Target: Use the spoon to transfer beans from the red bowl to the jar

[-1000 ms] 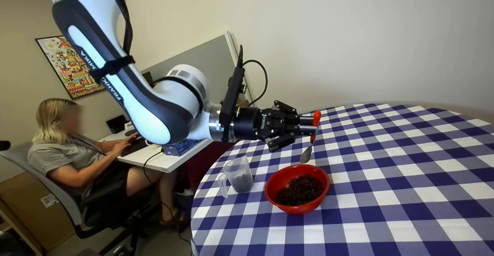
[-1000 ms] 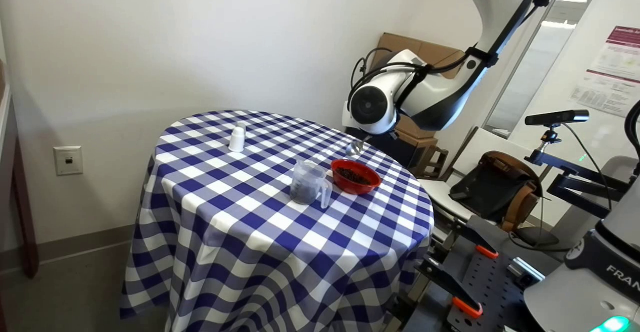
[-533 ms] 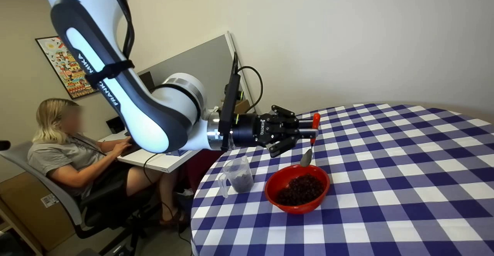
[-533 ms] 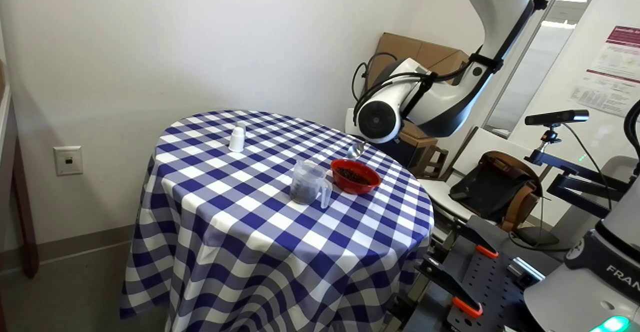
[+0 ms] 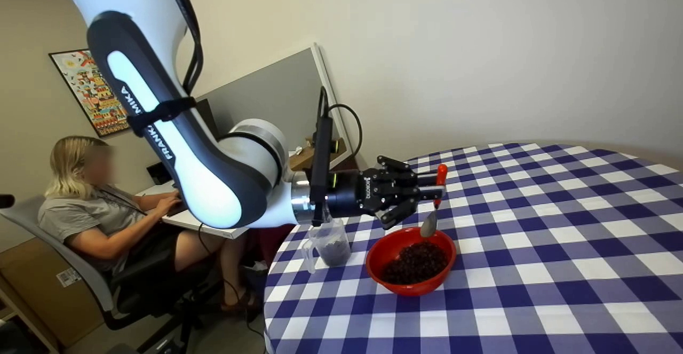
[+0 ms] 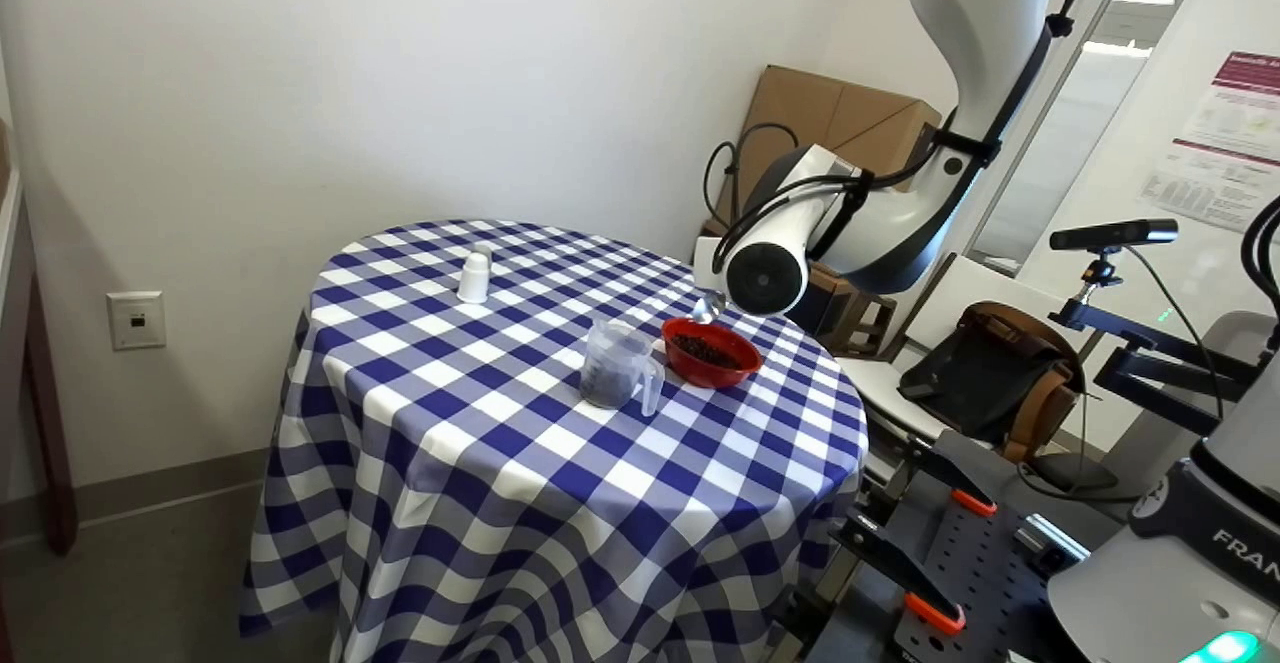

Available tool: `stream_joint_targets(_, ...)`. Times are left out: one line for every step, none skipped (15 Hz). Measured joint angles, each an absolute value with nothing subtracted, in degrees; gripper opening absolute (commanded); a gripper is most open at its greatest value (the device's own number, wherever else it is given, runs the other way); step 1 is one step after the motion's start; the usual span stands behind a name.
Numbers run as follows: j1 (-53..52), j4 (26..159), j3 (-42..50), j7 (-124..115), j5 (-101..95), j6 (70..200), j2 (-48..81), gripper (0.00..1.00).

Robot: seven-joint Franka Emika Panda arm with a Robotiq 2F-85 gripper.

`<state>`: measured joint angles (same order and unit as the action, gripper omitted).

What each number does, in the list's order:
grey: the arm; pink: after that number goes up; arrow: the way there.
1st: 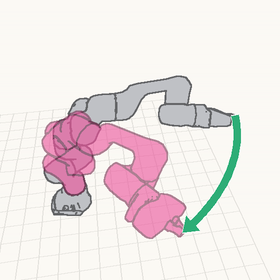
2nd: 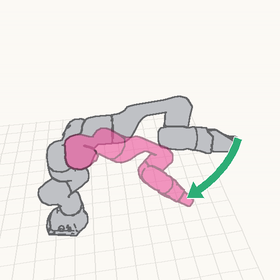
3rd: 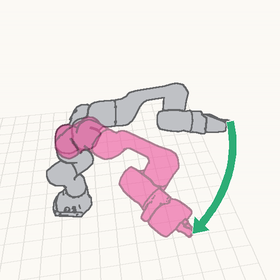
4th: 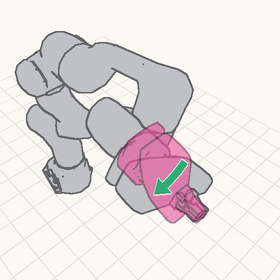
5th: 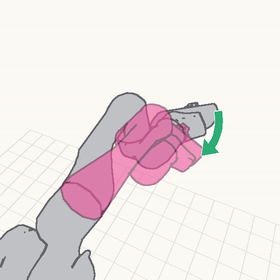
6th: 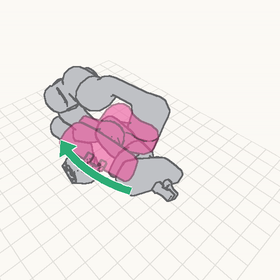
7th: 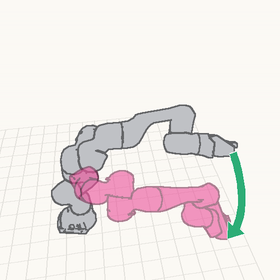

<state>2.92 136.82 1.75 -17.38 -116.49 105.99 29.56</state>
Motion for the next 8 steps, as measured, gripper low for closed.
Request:
stream_joint_targets(3.0, 136.8, 1.7, -17.9, -116.5, 106.0, 30.0, 0.06)
stream_joint_targets(3.0, 136.9, 1.5, -18.4, -116.5, 106.0, 30.4, 0.06)
stream_joint_targets(3.2, 136.9, 1.3, -19.1, -116.5, 106.0, 30.7, 0.06)
stream_joint_targets(3.3, 137.1, 0.9, -19.7, -116.5, 106.0, 30.9, 0.06)
stream_joint_targets(3.5, 137.2, 0.5, -20.4, -116.4, 106.2, 31.2, 0.06)
stream_joint_targets(3.7, 137.4, 0.0, -21.1, -116.2, 106.5, 31.4, 0.06)
stream_joint_targets(3.9, 137.6, -0.5, -21.7, -116.0, 106.9, 31.5, 0.06)
stream_joint_targets(4.0, 137.9, -1.0, -22.2, -115.8, 107.3, 31.5, 0.06)
